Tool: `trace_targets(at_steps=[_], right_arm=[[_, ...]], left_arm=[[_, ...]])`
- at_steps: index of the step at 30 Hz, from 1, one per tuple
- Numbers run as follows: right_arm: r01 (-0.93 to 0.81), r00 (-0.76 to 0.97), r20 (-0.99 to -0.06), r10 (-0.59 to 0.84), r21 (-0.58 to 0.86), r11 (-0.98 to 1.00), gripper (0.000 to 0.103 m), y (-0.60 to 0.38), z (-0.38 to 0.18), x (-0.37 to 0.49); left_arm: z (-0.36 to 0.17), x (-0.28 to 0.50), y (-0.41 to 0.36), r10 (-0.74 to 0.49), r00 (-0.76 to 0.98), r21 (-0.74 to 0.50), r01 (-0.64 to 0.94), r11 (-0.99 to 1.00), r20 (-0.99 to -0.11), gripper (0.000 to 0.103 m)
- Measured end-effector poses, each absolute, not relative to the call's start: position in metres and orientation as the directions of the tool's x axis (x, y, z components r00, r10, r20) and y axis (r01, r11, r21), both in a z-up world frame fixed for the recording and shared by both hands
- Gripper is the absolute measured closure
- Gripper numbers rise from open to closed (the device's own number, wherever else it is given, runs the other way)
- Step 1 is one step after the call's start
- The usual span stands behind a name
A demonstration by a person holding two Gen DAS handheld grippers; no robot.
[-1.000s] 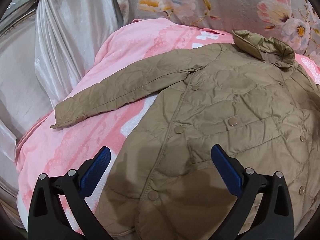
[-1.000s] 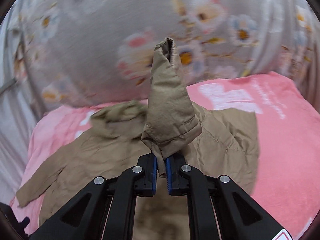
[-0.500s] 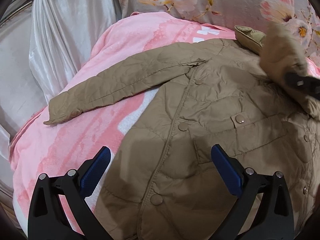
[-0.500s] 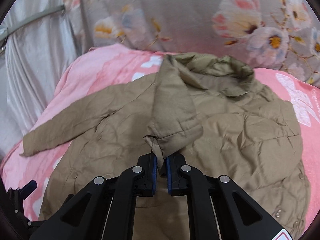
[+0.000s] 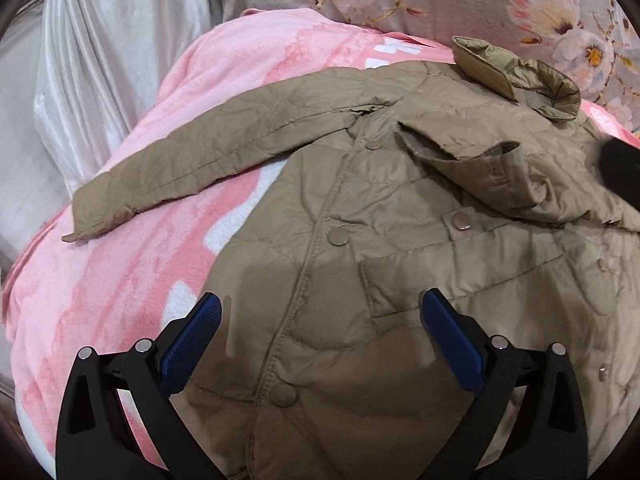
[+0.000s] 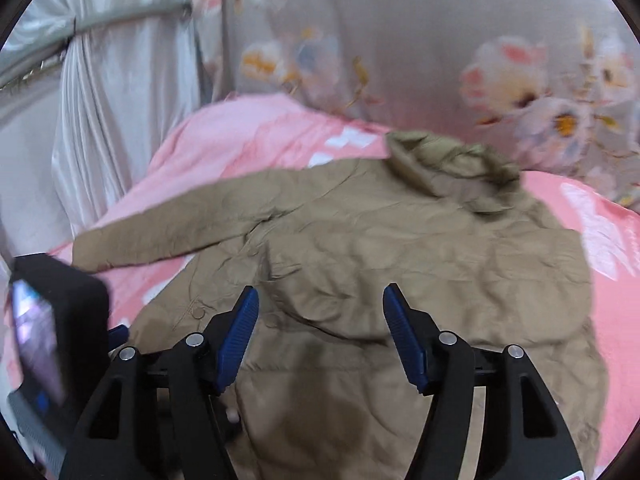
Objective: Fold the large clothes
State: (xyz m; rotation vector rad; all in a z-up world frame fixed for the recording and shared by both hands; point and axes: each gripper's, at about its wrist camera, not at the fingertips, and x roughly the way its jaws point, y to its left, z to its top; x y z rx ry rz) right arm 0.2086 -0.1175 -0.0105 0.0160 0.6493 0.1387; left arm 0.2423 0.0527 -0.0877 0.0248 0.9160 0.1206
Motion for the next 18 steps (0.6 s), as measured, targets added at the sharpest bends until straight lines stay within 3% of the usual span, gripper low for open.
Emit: trace_targets(at_steps=[5, 9, 14, 17, 18], right_arm=[[0.099, 0.774, -0.634, -0.008, 0.109, 0.989, 0.04, -0.197, -0.02, 0.184], [0.289, 0.731, -0.682, -0.015, 0.29, 0.912, 0.038, -0.279, -0.041, 0.181], [0.38, 0.732, -0.681, 0.019, 0.431, 0.818, 0.038, -0.338, -0.062, 0.197], [0.408, 0.744, -0.667, 0.026, 0.485, 0.774, 0.038, -0.36, -0.069, 0.214], [0.421, 0.746, -0.665, 0.029, 0.505, 0.753, 0.038, -0.37, -0.072, 0.224]], left_arm=[[-0.073, 0.261, 0.051, -0.108, 0.581, -0.128, 0.006, 0.992, -0.807, 0.005], [-0.075, 0.305, 0.041, -0.293, 0.516, -0.329, 0.023, 0.944, -0.805, 0.005], [-0.089, 0.343, 0.028, -0.347, 0.471, -0.41, -0.033, 0.912, -0.811, 0.005], [-0.08, 0.346, 0.026, -0.363, 0.51, -0.442, -0.039, 0.896, -0.78, 0.022], [-0.074, 0.348, 0.026, -0.369, 0.526, -0.452, -0.033, 0.891, -0.766, 0.045]])
